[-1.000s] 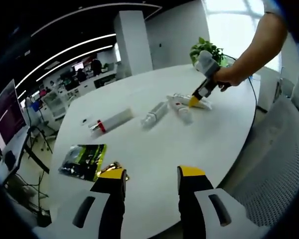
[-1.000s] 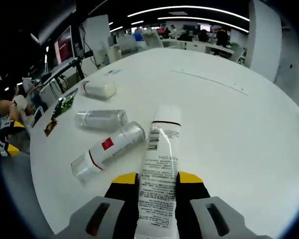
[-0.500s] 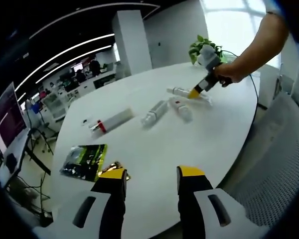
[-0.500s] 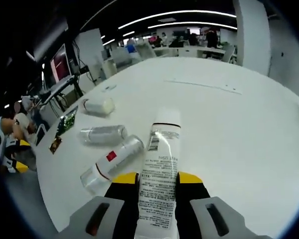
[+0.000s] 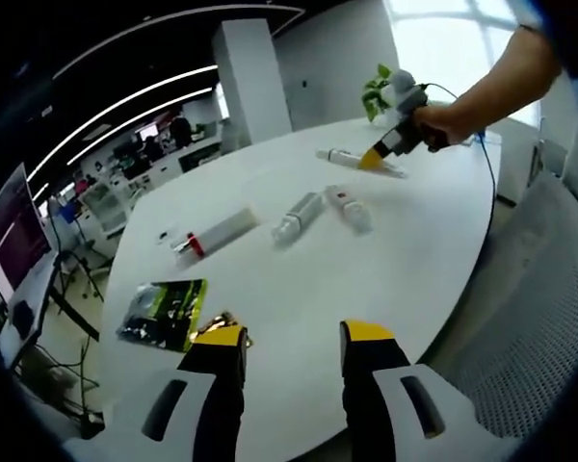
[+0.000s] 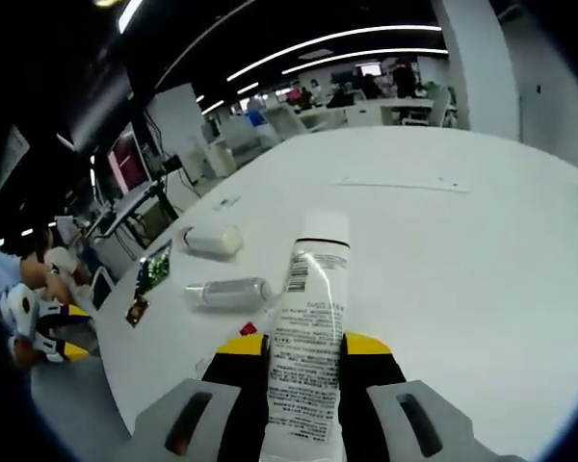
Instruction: Arrange the skincare products in the storage area until every visible bottle or jar stands upright without overlapping.
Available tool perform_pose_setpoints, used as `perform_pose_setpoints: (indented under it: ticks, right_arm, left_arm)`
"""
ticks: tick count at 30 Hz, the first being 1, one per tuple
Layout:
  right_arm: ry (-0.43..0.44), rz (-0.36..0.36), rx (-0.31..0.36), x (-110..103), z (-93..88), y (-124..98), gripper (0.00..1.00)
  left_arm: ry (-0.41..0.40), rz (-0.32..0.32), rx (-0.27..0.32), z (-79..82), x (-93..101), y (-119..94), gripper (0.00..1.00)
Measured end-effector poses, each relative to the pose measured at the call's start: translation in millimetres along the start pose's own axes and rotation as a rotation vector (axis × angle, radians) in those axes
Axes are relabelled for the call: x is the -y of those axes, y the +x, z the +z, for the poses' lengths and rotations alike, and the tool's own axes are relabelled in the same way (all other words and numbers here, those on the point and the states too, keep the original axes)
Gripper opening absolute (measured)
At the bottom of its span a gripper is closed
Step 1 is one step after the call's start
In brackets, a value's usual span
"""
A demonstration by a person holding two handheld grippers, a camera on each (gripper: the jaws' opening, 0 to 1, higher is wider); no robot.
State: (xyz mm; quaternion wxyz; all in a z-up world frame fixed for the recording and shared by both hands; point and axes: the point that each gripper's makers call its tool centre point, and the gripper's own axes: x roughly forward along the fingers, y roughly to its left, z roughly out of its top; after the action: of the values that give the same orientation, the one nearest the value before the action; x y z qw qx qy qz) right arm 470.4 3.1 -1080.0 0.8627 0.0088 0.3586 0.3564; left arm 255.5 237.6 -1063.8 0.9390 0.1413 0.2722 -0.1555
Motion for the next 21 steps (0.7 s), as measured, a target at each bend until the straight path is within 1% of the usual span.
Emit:
perform_pose_setpoints:
  ticks: [4,5,6,7,8,13,18,20,21]
  right_arm:
    - [-0.013,0.058,-0.004,-19,1.0,-4,0.2]
    - [-0.017,0.063,-0.003,-23,1.1,-5,0.2]
    - [-0.022,0.093,-0.009,-34,0.4,-6,0.2]
    - [-0.024,0.096,-0.008,-36,0.4,-6,0.2]
    - [-0.023,0.115,-0.008,-43,0.1,-7,0.2]
    - [0.014,0.192,-0.006,-75,-3.5,-13,0.2]
    - [0.037,0.271,-0.024,-107,-10.1,-20,0.2]
    - [0.038,0.291,-0.029,-118,-11.9,-24,0.2]
    - [0.043,0.304,-0.032,-121,-12.9,-25,0.21]
  left_arm:
    - [0.011,-0.001,-0.002,0.0,0.6,0,0.35]
    - [0.015,-0.001,-0.002,0.1,0.7,0,0.35]
    - [0.016,-0.001,-0.001,0.2,0.9,0,0.35]
    - [0.017,-0.002,-0.002,0.1,1.0,0,0.35]
    - [0.02,-0.003,-0.002,-0.3,0.9,0,0.35]
    - [0.038,-0.008,-0.003,0.1,2.6,0,0.35]
    - [0.057,-0.011,-0.001,0.8,3.4,0,0.35]
    - [0.08,-0.018,-0.007,0.3,5.5,1,0.37]
    - [0.098,-0.014,-0.005,0.8,5.7,1,0.4]
